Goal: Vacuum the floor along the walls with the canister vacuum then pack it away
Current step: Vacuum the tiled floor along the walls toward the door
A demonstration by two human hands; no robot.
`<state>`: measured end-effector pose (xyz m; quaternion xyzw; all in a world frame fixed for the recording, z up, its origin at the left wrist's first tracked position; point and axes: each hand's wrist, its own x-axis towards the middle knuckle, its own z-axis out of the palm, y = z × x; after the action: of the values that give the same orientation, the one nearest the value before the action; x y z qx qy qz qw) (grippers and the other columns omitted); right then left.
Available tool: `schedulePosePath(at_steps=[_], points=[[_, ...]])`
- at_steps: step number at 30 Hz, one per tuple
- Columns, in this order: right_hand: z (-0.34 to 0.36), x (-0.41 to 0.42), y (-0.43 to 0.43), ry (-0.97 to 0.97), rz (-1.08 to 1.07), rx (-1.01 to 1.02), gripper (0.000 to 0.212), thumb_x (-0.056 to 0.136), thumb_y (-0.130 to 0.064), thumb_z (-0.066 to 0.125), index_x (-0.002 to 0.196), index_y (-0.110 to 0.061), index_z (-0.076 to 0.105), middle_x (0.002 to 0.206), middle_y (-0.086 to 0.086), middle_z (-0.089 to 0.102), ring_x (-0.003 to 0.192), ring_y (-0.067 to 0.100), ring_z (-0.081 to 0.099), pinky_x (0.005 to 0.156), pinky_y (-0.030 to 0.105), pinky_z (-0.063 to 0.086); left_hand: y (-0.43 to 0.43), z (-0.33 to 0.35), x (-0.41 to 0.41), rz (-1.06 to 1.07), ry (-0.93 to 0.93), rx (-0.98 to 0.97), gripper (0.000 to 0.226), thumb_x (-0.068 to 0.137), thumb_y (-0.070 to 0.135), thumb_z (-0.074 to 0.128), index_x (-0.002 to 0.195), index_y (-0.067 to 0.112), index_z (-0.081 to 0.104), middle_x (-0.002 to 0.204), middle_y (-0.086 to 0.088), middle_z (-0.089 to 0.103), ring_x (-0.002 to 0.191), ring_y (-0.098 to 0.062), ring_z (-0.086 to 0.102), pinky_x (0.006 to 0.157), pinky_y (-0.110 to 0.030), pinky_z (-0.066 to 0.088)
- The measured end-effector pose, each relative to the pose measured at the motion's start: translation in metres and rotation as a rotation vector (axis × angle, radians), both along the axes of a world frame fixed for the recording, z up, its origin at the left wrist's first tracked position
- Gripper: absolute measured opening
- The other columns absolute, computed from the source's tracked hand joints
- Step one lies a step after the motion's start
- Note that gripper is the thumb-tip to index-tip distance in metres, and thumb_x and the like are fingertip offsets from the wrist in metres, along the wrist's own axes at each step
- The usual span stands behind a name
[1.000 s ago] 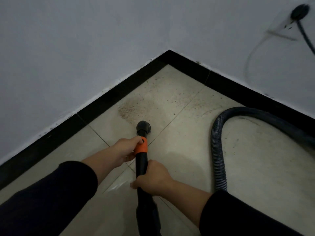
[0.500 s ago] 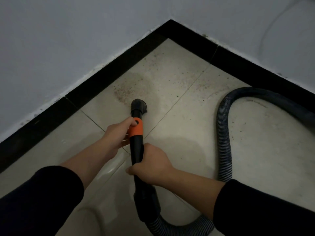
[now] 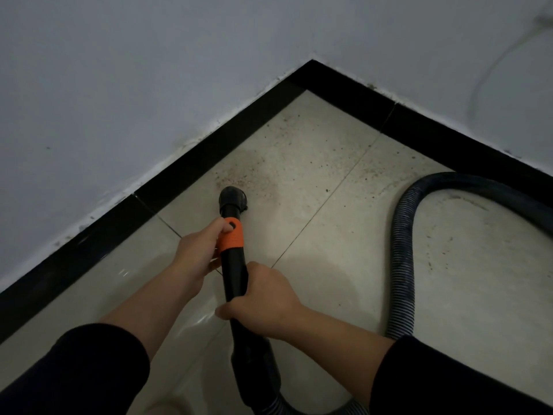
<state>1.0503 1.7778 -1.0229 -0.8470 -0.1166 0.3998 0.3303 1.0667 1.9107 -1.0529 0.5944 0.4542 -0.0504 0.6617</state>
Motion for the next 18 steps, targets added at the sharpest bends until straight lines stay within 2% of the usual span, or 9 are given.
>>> schedulePosePath(at_steps=[3,12,18], points=[[0.001,0.003,0.006,0.007,-0.009,-0.004,0.046,0.073,-0.036,0.079,0.104,-0.019,0.05,0.098,0.001,0.059,0.09,0.02,0.062,0.079,0.036,0.056,0.006,0.0,0.003,0.024,-0.009,-0.012,0.032,0.082,0.026,0.066,0.108,0.009,0.061,0.105,-0.009,0.061,0.089,-0.022,0.061,0.067,-0.031,0.049],[-0.002,0.01,0.017,-0.024,-0.021,0.005,0.043,0.074,-0.036,0.078,0.099,-0.02,0.047,0.092,-0.001,0.055,0.082,0.018,0.057,0.067,0.029,0.049,0.016,-0.004,0.012,0.028,-0.026,-0.003,0.037,0.082,0.026,0.066,0.113,0.006,0.061,0.108,-0.01,0.063,0.089,-0.022,0.061,0.066,-0.031,0.049],[-0.006,0.013,0.028,-0.047,-0.022,0.003,0.042,0.074,-0.035,0.076,0.102,-0.019,0.05,0.097,0.002,0.059,0.087,0.02,0.061,0.074,0.035,0.055,0.023,-0.003,0.017,0.07,-0.03,-0.007,0.035,0.083,0.024,0.065,0.113,0.006,0.059,0.105,-0.01,0.06,0.086,-0.021,0.06,0.064,-0.031,0.048]])
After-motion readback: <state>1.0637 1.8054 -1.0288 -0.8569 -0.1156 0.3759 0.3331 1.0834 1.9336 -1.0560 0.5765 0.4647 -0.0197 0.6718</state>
